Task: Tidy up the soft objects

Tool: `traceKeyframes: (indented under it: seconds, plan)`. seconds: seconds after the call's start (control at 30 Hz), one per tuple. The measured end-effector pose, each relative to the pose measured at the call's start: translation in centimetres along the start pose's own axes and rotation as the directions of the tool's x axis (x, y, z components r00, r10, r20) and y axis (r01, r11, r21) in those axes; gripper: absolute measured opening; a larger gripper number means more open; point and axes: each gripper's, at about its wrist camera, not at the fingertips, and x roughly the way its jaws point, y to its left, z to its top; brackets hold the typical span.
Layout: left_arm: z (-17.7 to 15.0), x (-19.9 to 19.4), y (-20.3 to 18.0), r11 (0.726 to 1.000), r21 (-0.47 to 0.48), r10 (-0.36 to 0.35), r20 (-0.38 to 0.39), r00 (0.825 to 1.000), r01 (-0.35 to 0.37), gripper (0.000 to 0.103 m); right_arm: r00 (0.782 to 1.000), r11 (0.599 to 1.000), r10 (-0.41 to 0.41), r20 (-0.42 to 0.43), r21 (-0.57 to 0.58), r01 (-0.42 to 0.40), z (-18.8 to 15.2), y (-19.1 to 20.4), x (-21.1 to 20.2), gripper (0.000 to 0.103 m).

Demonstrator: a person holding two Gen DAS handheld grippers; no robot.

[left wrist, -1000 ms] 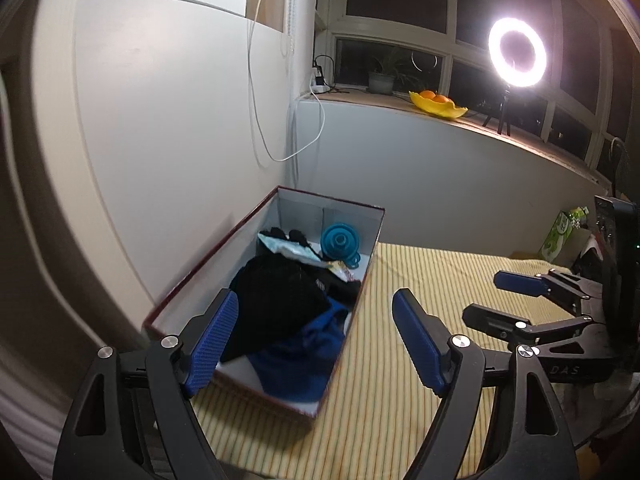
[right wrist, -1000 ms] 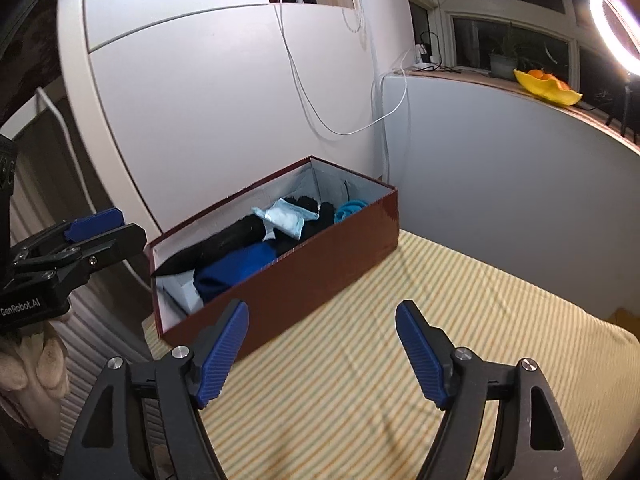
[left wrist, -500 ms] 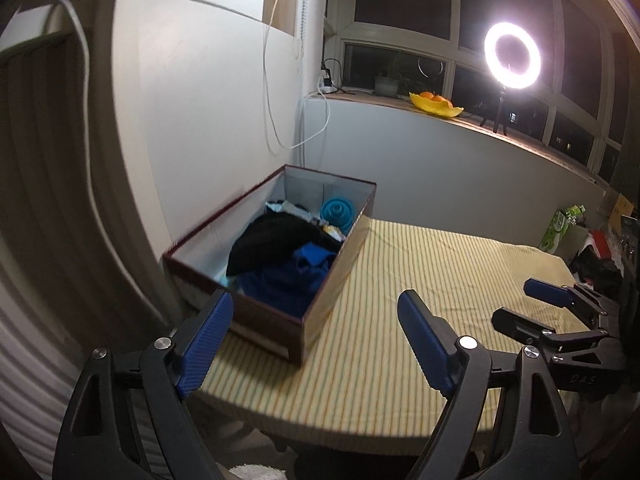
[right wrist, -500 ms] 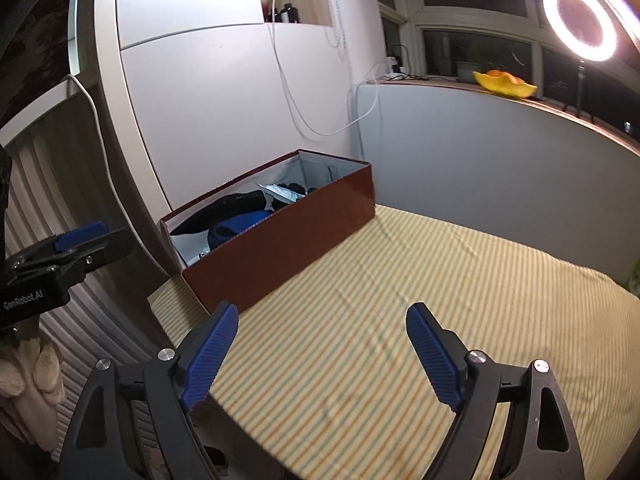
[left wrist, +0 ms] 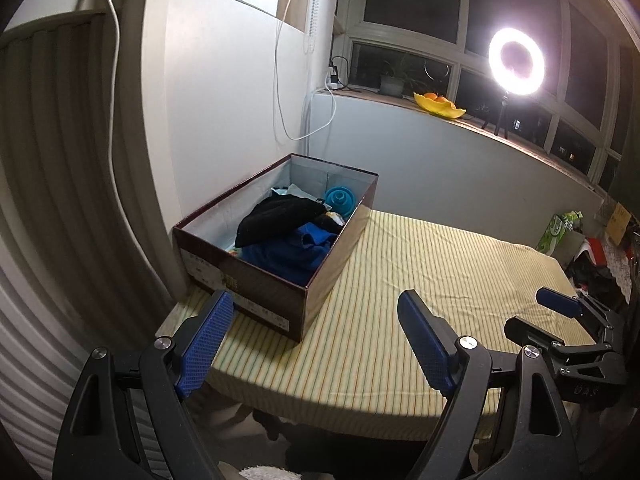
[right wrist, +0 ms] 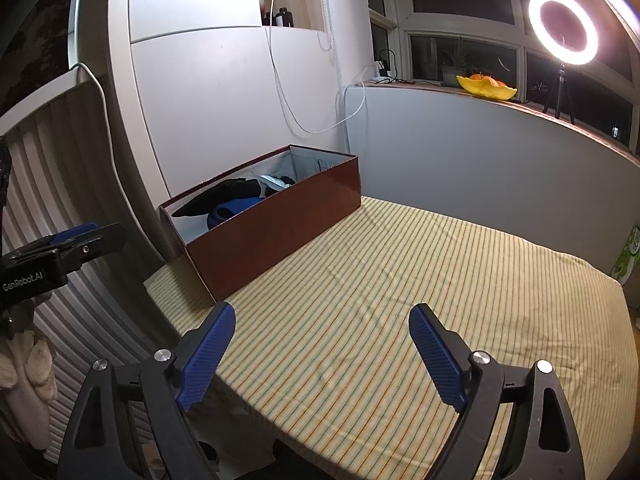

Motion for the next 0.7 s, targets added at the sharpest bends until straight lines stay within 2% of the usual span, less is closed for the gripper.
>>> traceKeyframes:
  seconds: [0.7]
  plan:
    - [-0.08, -0.56, -0.26, 1.000, 0.000, -0.008, 0.000, 1.000, 0.008, 0.085, 1.000, 1.000, -0.016, 0.008, -0.018, 0.016, 0.04, 0.48, -0.24, 0.086]
